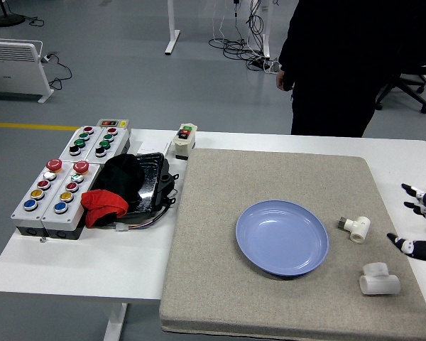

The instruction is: Pick pipe place plate twice

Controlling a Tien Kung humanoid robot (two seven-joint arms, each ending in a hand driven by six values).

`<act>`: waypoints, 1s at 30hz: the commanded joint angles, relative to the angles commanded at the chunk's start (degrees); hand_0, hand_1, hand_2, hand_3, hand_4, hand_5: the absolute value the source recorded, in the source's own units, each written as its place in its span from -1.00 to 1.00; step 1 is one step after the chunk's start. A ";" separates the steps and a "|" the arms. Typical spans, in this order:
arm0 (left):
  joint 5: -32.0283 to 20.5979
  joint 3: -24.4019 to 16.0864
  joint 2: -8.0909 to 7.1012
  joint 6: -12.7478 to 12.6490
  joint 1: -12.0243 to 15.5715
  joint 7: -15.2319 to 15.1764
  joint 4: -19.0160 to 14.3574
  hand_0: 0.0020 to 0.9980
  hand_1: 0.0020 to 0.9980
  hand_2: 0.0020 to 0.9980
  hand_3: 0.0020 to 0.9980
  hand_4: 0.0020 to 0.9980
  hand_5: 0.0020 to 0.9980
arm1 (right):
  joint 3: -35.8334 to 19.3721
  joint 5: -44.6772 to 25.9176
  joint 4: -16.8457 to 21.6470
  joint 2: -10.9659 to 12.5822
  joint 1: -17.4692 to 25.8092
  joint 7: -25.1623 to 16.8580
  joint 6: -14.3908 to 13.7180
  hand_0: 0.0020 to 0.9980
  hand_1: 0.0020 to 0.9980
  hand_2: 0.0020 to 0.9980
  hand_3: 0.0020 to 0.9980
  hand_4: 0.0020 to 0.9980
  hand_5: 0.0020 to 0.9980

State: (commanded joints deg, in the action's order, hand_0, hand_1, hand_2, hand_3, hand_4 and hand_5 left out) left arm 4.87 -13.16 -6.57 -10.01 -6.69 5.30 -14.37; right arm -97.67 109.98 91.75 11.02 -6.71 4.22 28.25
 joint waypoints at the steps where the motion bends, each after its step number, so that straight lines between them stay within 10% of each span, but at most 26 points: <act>1: -0.01 0.01 0.00 0.00 0.00 0.00 0.00 0.24 0.17 0.02 0.17 -0.47 1.00 | 0.22 1.49 0.35 0.18 0.15 -0.05 0.97 1.00 0.92 1.00 1.00 0.78 -0.46; 11: -0.08 -0.01 0.05 -0.05 0.02 0.03 0.04 0.24 0.17 0.02 0.17 -0.47 1.00 | 4.64 16.91 2.02 2.67 0.90 0.58 7.30 1.00 0.94 1.00 1.00 0.73 -0.68; 30: 0.87 -0.60 0.17 -0.05 0.50 0.44 0.02 0.24 0.17 0.03 0.17 -0.47 1.00 | 7.23 20.02 -7.36 0.78 -3.00 -2.11 2.84 0.90 0.82 0.94 0.92 0.52 -0.91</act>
State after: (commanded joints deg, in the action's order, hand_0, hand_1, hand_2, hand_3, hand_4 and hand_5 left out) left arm 5.74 -13.76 -6.39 -10.06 -6.19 5.74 -14.35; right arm -90.44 130.00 84.39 11.80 -9.71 2.11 31.09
